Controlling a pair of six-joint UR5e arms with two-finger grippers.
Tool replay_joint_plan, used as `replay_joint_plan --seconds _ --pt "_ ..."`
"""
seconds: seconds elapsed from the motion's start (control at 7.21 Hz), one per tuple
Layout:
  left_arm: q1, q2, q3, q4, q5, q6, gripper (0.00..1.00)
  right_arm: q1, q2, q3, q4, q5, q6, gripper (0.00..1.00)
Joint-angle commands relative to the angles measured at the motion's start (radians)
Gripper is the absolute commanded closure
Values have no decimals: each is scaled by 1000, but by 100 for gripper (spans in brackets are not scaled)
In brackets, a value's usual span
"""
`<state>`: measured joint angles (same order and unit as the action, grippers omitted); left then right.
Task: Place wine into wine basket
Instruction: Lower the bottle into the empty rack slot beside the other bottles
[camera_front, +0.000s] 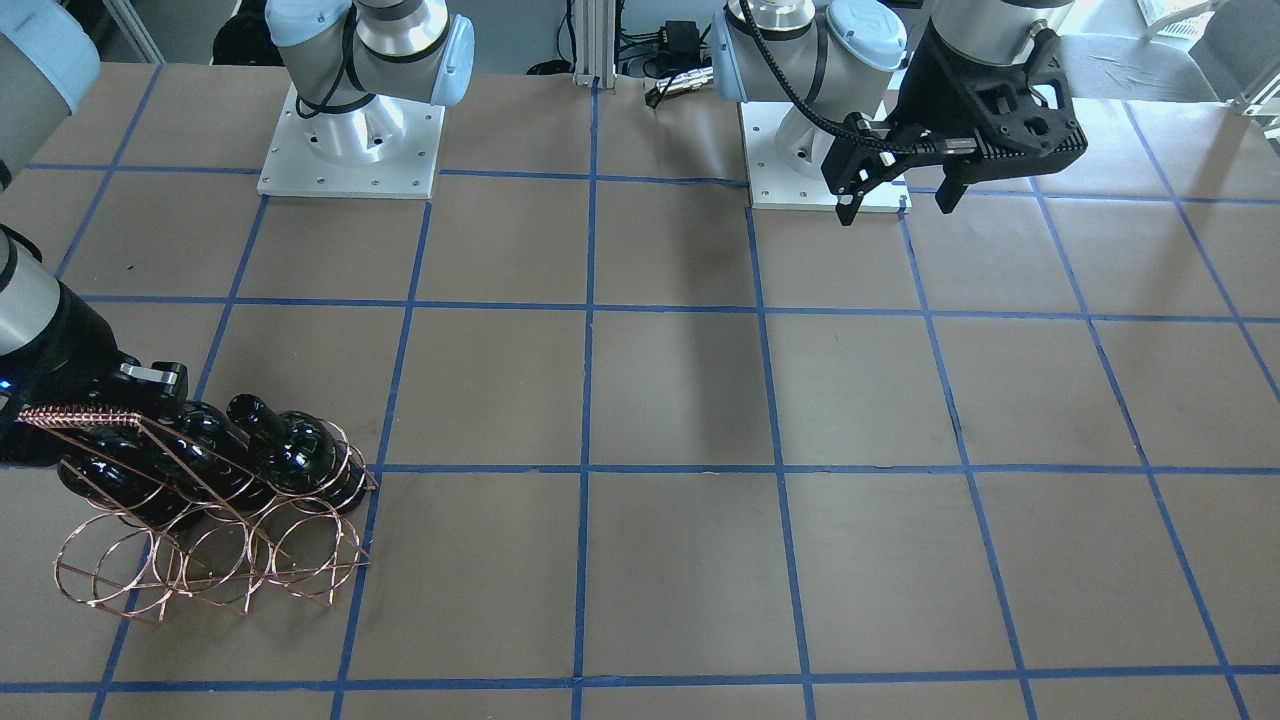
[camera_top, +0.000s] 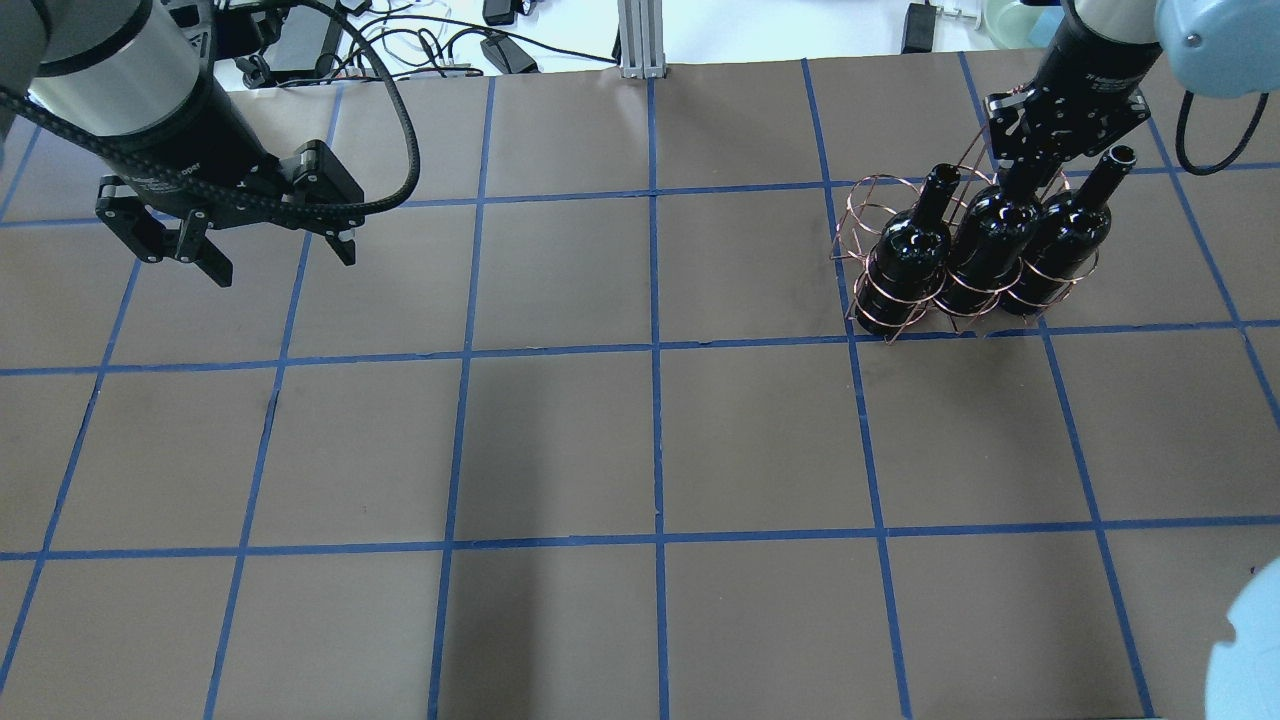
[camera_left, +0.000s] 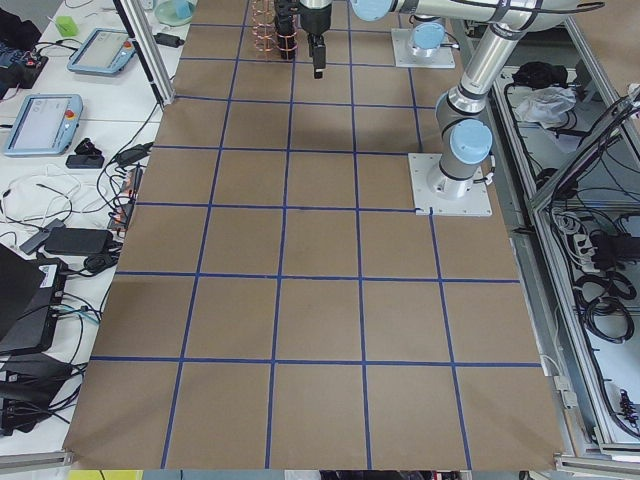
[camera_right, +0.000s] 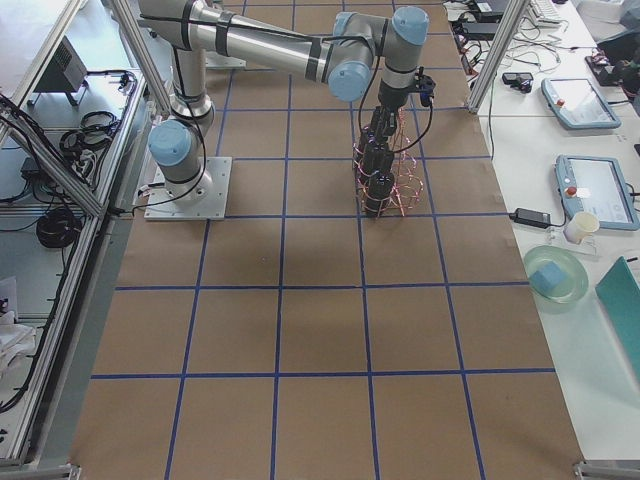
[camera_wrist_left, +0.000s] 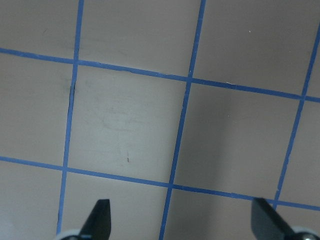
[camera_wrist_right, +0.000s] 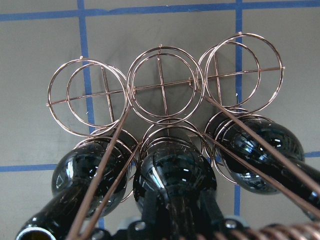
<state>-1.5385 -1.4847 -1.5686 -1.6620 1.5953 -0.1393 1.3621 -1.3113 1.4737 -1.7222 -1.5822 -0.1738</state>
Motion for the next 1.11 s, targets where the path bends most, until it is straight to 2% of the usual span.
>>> replay_joint_plan --seconds 0.0,0.42,0.55,0.69,0.97 --pt "0 1 -1 -1 2 1 0 2 3 19 -23 -1 3 100" --pt "1 1 -1 -1 5 1 0 3 1 46 -71 1 10 78" --pt "1 3 -1 -1 6 1 0 3 0 46 -69 1 16 29" --pt "1 3 -1 -1 6 1 0 3 -5 42 -71 5 23 3" --pt "1 3 -1 -1 6 1 0 6 -26 -4 -54 -2 2 3"
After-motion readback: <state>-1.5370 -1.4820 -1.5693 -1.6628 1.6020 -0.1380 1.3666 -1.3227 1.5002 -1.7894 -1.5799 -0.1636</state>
